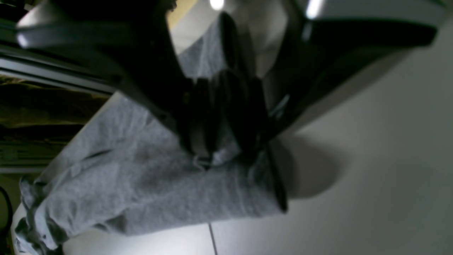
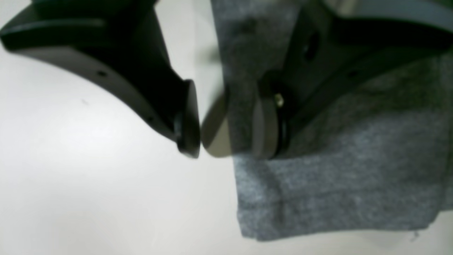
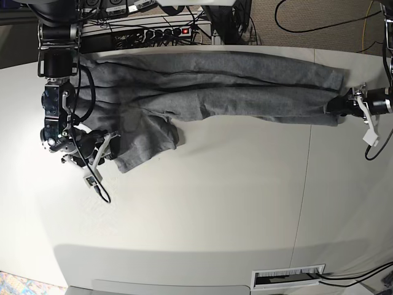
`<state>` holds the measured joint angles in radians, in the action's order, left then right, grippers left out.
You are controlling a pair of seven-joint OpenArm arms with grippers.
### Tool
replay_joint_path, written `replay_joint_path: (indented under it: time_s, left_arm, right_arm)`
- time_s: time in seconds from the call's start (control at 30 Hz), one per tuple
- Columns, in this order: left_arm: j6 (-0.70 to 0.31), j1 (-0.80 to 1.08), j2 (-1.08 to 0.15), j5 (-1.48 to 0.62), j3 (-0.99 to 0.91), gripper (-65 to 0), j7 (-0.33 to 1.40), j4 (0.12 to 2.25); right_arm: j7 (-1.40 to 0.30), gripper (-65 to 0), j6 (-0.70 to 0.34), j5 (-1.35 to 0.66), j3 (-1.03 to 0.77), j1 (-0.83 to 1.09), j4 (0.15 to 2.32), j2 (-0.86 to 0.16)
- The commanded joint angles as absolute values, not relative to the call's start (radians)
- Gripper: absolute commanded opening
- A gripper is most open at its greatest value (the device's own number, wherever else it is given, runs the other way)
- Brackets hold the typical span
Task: Fold the T-shirt properly
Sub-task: 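Fold the loose sleeve flap onto the shirt with the right gripper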
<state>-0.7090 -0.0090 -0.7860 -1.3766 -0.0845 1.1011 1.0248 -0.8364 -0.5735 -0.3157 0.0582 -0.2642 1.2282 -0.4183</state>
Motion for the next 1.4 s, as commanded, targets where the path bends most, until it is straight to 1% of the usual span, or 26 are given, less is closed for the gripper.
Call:
replay_joint_path:
  time_s: [0.0, 0.03, 0.2, 0.33, 0.43, 0.6, 0.77, 0.9, 1.03, 1.13, 1.27, 1.37]
  left_arm:
    - [-0.698, -0.008, -0.799, -1.323, -0.081, -45.0, 1.132, 1.026]
    - [-0.698, -0.008, -0.799, -1.323, -0.081, -45.0, 1.132, 1.026]
    - [-0.698, -0.008, -0.799, -1.323, -0.081, -45.0, 1.131, 1.026]
    - [-0.698, -0.008, -0.799, -1.323, -0.081, -45.0, 1.131, 1.026]
    - [-0.698, -0.008, -0.799, -1.322, -0.081, -45.0, 1.132, 1.026]
    - [-0.698, -0.008, -0.799, -1.323, -0.081, -45.0, 1.125, 1.026]
    - [-0.698, -0.008, -0.799, -1.322, -0.081, -45.0, 1.125, 1.026]
    - [-0.698, -0.008, -0.799, -1.323, -0.081, -45.0, 1.125, 1.026]
    - [-0.698, -0.008, -0.798, -1.323, -0.081, -45.0, 1.125, 1.026]
    - [-0.698, -0.008, -0.798, -1.323, -0.081, -45.0, 1.125, 1.026]
    - [-0.698, -0.008, -0.798, -1.322, -0.081, -45.0, 1.125, 1.026]
    - [-0.698, -0.008, -0.798, -1.323, -0.081, -45.0, 1.124, 1.026]
  right_arm:
    - [-0.837, -41.5, -0.573, -0.313, 0.053, -0.282, 1.230, -0.435]
    - [-0.844, -44.6, -0.573, -0.315, 0.053, -0.281, 1.228, -0.435]
    - [-0.918, -64.9, -0.573, -0.368, 0.052, -0.280, 1.229, -0.435]
    - [-0.952, -65.0, -0.572, -0.442, 0.052, -0.280, 1.232, -0.438]
    - [-0.995, -65.0, -0.573, -0.541, 0.050, -0.279, 1.261, -0.448]
    - [-1.113, -65.0, -0.573, -0.632, 0.048, -0.265, 1.407, -0.449]
    - [-1.180, -65.0, -0.572, -0.654, 0.044, -0.197, 1.578, -0.449]
    - [-1.198, -65.0, -0.573, -0.665, 0.044, -0.082, 1.695, -0.449]
    - [-1.201, -65.0, -0.574, -0.657, 0.014, 0.074, 1.836, -0.448]
    - [-1.188, -65.0, -0.575, -0.657, -0.068, 0.202, 1.962, -0.440]
    - [-1.150, -65.0, -0.575, -0.657, -0.234, 0.369, 2.118, -0.440]
    - [-1.146, -65.0, -0.575, -0.659, -0.350, 0.460, 2.196, -0.440]
